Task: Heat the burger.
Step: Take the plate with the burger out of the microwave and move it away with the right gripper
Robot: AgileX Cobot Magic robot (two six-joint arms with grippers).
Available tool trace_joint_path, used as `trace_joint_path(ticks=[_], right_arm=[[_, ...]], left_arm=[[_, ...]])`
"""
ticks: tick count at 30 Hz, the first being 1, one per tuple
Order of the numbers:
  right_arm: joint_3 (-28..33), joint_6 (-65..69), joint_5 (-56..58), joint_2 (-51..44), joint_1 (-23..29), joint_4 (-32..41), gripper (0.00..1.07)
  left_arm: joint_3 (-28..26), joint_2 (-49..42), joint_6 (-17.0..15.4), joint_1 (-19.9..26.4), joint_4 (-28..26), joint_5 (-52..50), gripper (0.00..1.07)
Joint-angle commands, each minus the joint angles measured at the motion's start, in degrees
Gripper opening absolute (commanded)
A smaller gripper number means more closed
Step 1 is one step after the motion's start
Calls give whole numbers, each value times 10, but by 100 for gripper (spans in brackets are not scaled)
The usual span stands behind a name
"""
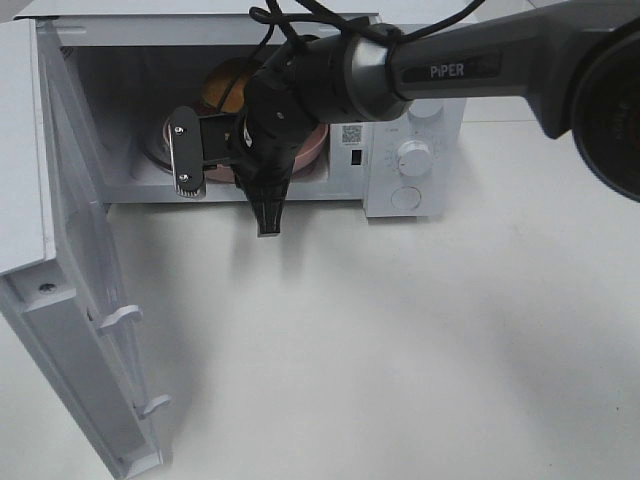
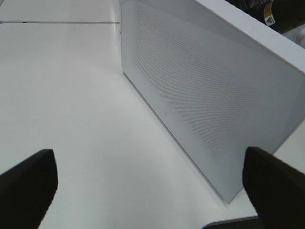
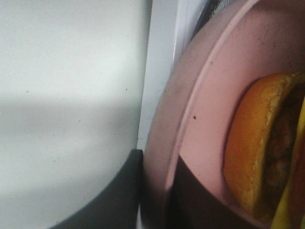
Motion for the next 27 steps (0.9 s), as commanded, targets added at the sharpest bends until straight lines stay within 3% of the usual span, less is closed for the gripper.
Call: trace_joint_path(ticks=[1, 4, 6, 9, 17, 21, 27], right_arm=[[44, 12, -35, -37, -2, -19, 0], [54, 12, -40, -42, -2, -25, 0], [98, 14, -75, -69, -2, -28, 0], [109, 14, -87, -76, -2, -28, 0], [215, 16, -173, -135, -2, -34, 0], [273, 16, -211, -168, -2, -81, 0], [319, 16, -247, -199, -2, -89, 0]], left_arm=[[2, -10, -3, 2, -5, -1, 98], [2, -10, -3, 2, -5, -1, 98], [2, -10, -3, 2, -5, -1, 98], [2, -10, -3, 2, -5, -1, 98], [2, -10, -3, 2, -5, -1, 98], [2, -10, -3, 2, -5, -1, 98], [2, -10, -3, 2, -5, -1, 98]])
